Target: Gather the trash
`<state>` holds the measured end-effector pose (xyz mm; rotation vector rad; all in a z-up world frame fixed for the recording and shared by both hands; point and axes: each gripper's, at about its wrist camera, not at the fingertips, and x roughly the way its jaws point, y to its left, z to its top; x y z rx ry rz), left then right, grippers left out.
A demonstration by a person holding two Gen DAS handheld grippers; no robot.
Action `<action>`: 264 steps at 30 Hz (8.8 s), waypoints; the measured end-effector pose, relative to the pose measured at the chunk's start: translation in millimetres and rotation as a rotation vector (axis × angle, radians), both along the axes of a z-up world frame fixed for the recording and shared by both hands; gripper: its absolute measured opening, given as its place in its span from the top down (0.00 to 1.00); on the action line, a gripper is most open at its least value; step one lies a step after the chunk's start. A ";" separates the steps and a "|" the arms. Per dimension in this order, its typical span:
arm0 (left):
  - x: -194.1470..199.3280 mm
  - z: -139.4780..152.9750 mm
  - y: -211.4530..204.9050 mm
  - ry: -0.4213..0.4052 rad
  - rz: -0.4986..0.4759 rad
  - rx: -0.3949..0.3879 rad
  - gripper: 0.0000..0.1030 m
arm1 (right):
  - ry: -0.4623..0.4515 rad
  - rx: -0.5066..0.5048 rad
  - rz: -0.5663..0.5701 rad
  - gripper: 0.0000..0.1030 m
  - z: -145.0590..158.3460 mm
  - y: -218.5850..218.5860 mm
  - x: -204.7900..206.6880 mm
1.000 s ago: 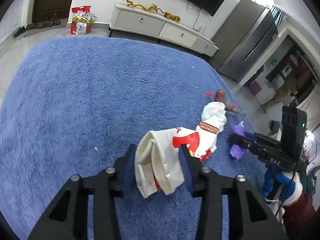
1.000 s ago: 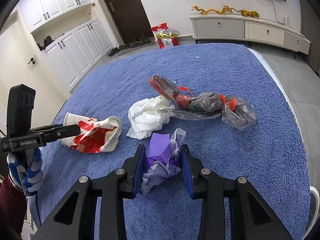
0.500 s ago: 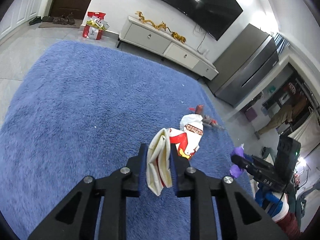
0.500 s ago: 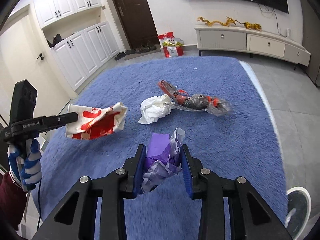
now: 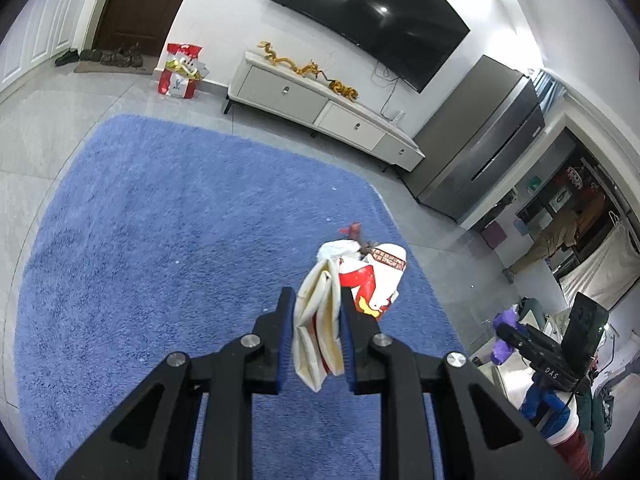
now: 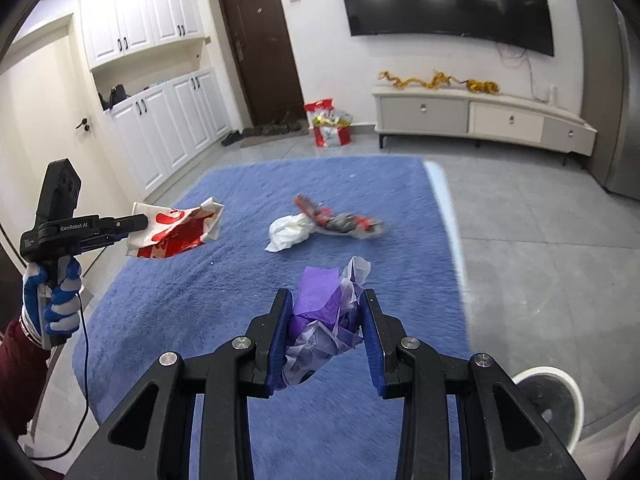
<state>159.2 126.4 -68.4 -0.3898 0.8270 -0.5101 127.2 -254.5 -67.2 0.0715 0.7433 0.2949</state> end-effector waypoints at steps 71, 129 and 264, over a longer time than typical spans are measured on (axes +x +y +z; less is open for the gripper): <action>-4.6 -89.3 -551.4 0.149 -0.617 0.265 0.50 | 0.240 -0.038 -0.662 0.47 -170.8 -312.7 -77.0; 26.6 23.1 -46.1 -0.148 -0.051 0.374 0.32 | -0.036 -0.211 -0.088 0.29 11.5 -28.9 7.0; -34.5 -31.3 -481.7 -0.058 -0.644 0.418 0.60 | 0.250 -0.013 -0.601 0.57 -154.8 -292.1 -89.3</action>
